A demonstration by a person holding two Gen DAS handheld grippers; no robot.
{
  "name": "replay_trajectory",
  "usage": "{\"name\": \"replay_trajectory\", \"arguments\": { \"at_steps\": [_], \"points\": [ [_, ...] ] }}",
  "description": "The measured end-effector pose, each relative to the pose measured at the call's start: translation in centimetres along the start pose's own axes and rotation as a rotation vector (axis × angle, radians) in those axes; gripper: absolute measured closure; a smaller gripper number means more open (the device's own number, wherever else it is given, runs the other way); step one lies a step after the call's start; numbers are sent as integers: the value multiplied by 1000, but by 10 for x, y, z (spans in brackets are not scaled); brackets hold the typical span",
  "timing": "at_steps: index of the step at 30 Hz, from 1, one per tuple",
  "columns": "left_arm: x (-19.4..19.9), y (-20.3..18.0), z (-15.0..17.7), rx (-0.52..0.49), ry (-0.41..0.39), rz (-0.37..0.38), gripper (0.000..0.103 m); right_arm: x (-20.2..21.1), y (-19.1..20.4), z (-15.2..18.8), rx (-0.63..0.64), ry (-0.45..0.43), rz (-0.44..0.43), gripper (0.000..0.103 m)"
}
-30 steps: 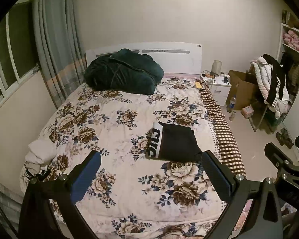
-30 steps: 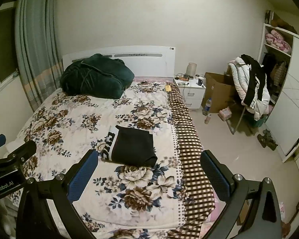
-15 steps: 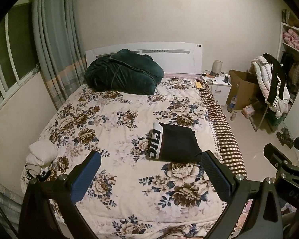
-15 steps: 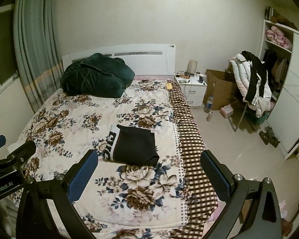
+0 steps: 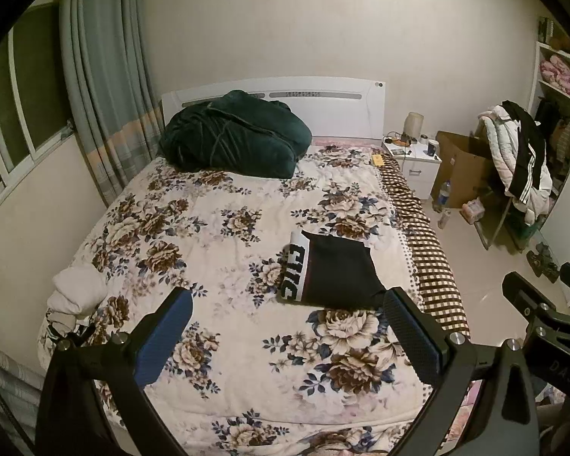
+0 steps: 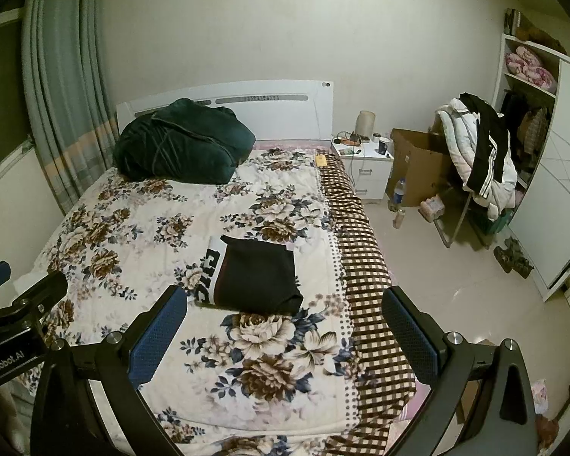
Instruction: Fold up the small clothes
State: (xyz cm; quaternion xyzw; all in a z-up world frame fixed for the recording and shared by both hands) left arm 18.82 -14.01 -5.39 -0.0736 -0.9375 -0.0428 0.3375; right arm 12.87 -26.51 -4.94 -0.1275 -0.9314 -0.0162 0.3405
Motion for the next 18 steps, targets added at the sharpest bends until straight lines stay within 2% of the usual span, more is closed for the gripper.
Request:
{"name": "replay_trajectory", "arguments": {
  "at_steps": [18],
  "points": [
    [-2,-2,3,-1,4,7,0,-3,-6,-2,-1,-1,0,0]
  ]
}}
Point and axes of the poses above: each gripper's, at about its wrist camera, not at the fingertips, and x roughly against the way its jaws point, y to its left, z to its underside, the point moved 2 cm from there along -x, roughly the way its jaws point, and after that the axes turned 2 degrees about -y, right-handed, at the moved point
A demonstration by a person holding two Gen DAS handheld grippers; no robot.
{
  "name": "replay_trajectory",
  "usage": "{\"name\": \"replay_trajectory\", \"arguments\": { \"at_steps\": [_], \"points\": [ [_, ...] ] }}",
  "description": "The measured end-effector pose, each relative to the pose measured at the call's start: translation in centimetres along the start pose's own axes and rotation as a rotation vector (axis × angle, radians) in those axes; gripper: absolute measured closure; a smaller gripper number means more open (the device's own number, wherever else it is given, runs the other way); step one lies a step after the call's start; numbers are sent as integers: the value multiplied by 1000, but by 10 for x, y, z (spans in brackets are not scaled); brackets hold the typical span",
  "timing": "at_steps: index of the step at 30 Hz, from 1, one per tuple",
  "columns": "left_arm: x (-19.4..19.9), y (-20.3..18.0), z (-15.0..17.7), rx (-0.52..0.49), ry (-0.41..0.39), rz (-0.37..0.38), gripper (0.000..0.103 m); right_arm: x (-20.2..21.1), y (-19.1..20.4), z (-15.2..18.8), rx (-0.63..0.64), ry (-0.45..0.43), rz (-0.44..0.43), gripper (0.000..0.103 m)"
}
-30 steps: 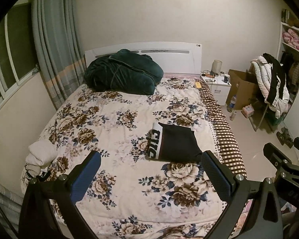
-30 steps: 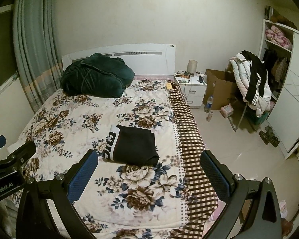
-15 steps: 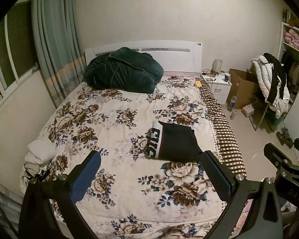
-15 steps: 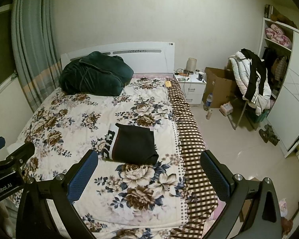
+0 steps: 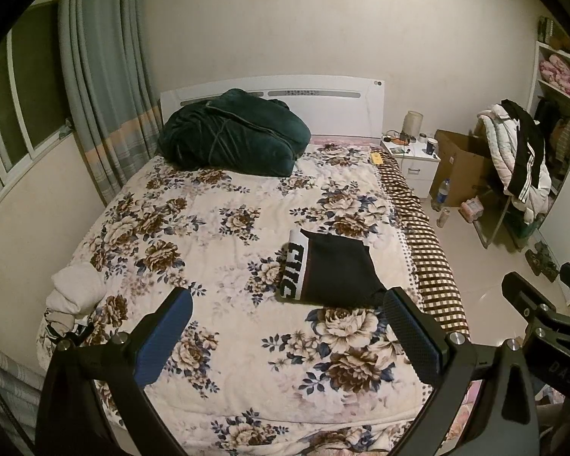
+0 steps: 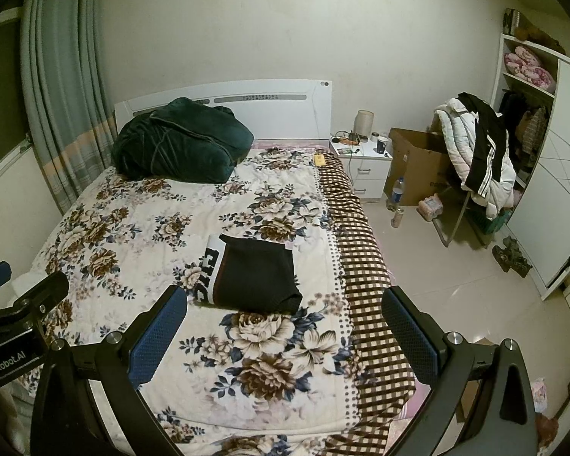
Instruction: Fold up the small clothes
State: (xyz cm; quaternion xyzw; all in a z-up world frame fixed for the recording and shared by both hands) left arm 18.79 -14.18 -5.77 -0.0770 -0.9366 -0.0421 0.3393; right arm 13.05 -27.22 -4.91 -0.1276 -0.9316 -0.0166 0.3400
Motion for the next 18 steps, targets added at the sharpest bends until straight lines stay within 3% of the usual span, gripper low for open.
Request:
{"name": "replay_trajectory", "arguments": {
  "at_steps": [18],
  "points": [
    [-1,0,3,-4,1,-2,0,-2,-4,-3,1,2,-5,0]
  ]
}}
Point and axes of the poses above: each gripper's, at about its wrist camera, not at the fingertips, and x roughly against the way its jaws point, y to its left, z to its underside, the point moved 2 cm from there along -x, roughly the way its jaws point, and after that the axes turned 2 degrees about -y, right-handed, at the moved point
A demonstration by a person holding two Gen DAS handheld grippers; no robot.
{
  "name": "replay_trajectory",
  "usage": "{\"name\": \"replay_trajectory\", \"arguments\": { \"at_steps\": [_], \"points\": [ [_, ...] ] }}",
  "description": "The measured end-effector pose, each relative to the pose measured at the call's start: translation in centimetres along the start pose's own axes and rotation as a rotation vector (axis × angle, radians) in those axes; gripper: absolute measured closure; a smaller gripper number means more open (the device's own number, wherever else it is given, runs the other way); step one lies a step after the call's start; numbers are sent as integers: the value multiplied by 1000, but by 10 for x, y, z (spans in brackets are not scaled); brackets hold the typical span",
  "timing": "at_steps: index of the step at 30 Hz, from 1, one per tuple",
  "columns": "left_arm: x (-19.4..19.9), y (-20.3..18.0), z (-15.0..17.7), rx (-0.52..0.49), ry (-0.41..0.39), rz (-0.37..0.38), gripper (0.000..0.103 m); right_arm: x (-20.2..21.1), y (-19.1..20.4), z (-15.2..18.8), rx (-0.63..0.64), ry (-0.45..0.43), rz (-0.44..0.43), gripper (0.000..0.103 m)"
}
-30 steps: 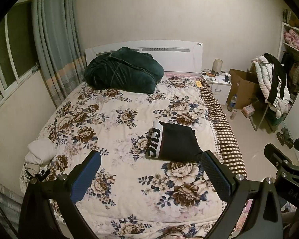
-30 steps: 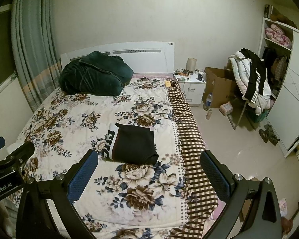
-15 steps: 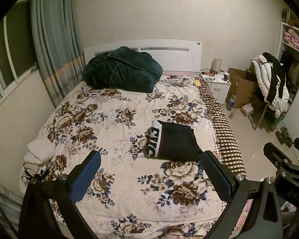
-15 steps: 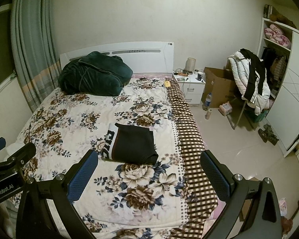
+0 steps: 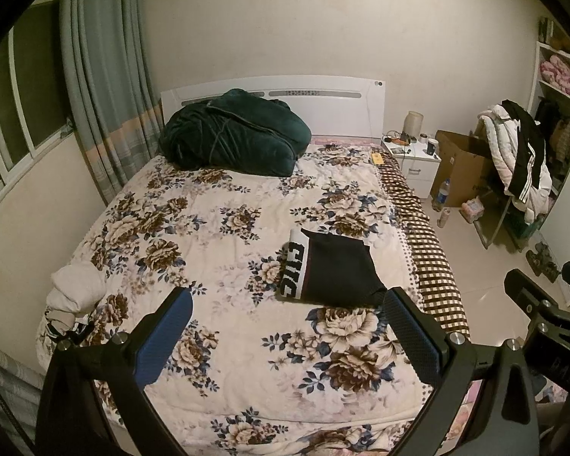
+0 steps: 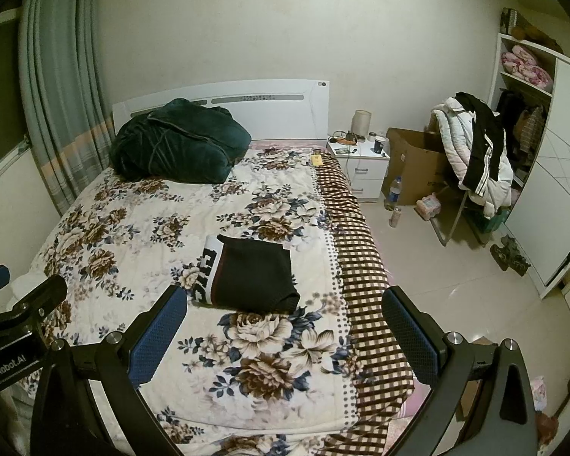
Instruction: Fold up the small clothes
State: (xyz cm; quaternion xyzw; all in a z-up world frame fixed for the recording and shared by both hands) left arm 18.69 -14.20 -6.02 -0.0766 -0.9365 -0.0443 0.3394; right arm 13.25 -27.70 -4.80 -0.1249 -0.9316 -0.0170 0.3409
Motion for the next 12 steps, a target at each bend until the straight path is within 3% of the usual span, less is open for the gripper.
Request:
{"name": "replay_trajectory", "arguments": {
  "at_steps": [12],
  "points": [
    [1,2,1,7,-5,1,0,0,-1,-1,0,-1,0,0]
  ]
}}
Point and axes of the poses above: each gripper's, at about its wrist camera, not at the fingertips, and x roughly against the way its jaws point, y to its left, z to its underside, the point moved 2 cm from there along -x, roughly the way its jaws point, and after that the axes turned 2 degrees about -y, right-handed, at the moved point
